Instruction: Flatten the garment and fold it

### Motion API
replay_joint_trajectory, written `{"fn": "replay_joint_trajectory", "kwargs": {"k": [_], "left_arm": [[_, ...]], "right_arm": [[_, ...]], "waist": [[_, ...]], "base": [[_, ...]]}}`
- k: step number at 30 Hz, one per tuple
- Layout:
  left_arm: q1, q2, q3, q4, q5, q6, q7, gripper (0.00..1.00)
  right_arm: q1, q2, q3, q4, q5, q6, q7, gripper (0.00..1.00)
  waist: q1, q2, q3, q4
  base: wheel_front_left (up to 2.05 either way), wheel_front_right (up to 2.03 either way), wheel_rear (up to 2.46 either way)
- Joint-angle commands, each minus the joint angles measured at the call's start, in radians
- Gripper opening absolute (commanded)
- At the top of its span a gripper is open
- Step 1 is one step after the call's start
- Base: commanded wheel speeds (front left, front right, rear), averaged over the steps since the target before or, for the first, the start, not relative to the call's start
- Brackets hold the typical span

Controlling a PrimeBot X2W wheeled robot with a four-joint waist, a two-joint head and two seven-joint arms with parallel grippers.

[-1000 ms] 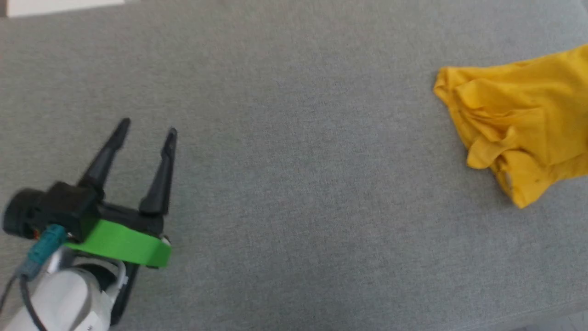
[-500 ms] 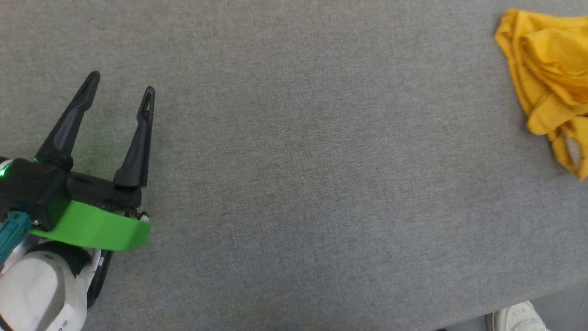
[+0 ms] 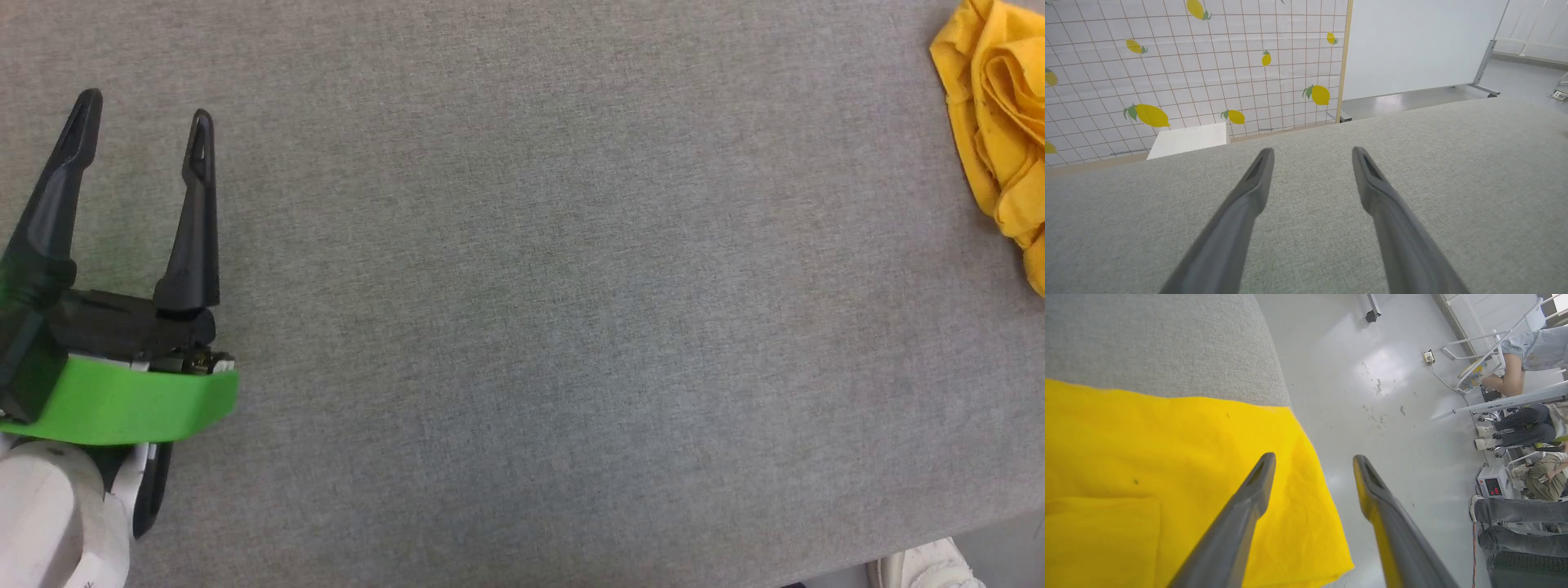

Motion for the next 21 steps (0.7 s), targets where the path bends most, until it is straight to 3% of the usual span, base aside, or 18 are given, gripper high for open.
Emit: {"fn": "replay_joint_trajectory", "kwargs": {"k": [1,10,21], "left_arm": [[-0.007,-0.008,0.004,0.004,0.002,0.007,-0.01,1.0],[0.018,-0.075,-0.022,0.079,-0.03,0.003,-0.074,1.0],[0.131,-0.194,-0.048,0.215,-0.109,-0.016,-0.132,1.0]], "right_arm": [[-0.021,-0.005,0.001,0.013,-0.009,-0.002,-0.011,1.0],[-0.023,-0.014,0.016,0.076,0.009,-0.002,-0.068,1.0],[0.119,0.14,0.054,-0.036,0.092,-0.002,-0.178,1.0]], "waist": [[-0.0001,-0.0001,-0.008,0.004],[-0.0001,-0.0001,-0.121,0.038],[-0.0001,-0.0001,-0.378,0.11]], "base": [[0.0,0.0,0.0],[0.0,0.0,0.0],[0.0,0.0,0.0]]}}
